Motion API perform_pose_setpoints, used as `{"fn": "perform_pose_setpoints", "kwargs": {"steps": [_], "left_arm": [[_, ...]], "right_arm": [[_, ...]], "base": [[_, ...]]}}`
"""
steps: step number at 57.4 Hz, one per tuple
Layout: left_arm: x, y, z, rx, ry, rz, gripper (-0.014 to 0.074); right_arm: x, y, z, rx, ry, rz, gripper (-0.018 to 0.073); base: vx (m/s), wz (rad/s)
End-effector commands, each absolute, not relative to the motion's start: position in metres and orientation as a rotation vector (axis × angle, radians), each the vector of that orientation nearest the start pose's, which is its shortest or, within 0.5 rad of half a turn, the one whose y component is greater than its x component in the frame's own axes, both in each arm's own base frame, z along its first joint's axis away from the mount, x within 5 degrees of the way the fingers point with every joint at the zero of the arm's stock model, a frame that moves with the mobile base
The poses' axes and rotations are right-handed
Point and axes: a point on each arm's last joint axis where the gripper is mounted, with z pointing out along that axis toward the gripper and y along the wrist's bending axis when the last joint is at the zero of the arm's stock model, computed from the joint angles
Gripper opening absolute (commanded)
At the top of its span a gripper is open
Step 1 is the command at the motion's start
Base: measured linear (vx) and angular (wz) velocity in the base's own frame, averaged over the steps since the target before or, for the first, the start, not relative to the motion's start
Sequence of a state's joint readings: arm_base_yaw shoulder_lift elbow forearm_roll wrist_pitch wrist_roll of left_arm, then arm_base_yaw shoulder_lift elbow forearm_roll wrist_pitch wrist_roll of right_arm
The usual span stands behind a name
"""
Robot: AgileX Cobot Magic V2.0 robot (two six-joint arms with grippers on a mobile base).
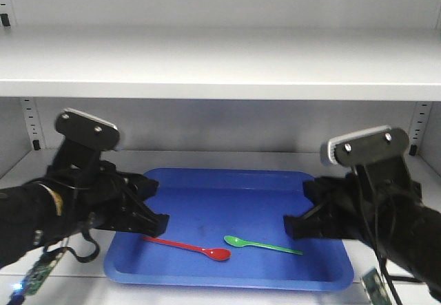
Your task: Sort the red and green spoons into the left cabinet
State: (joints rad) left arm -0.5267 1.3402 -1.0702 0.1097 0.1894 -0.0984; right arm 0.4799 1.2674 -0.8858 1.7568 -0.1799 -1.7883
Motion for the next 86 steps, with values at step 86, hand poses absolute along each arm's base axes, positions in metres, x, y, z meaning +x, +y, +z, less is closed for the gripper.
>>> {"fn": "perform_pose_setpoints", "kwargs": {"steps": [86], "left_arm": [[0.174,-0.049,0.373,0.255,1.556,-0.178,-0.0001]], "right_arm": [[0.229,0.103,0.354,-0.321,1.748,0.212,-0.0004]], "base": [[0.0,0.0]]}}
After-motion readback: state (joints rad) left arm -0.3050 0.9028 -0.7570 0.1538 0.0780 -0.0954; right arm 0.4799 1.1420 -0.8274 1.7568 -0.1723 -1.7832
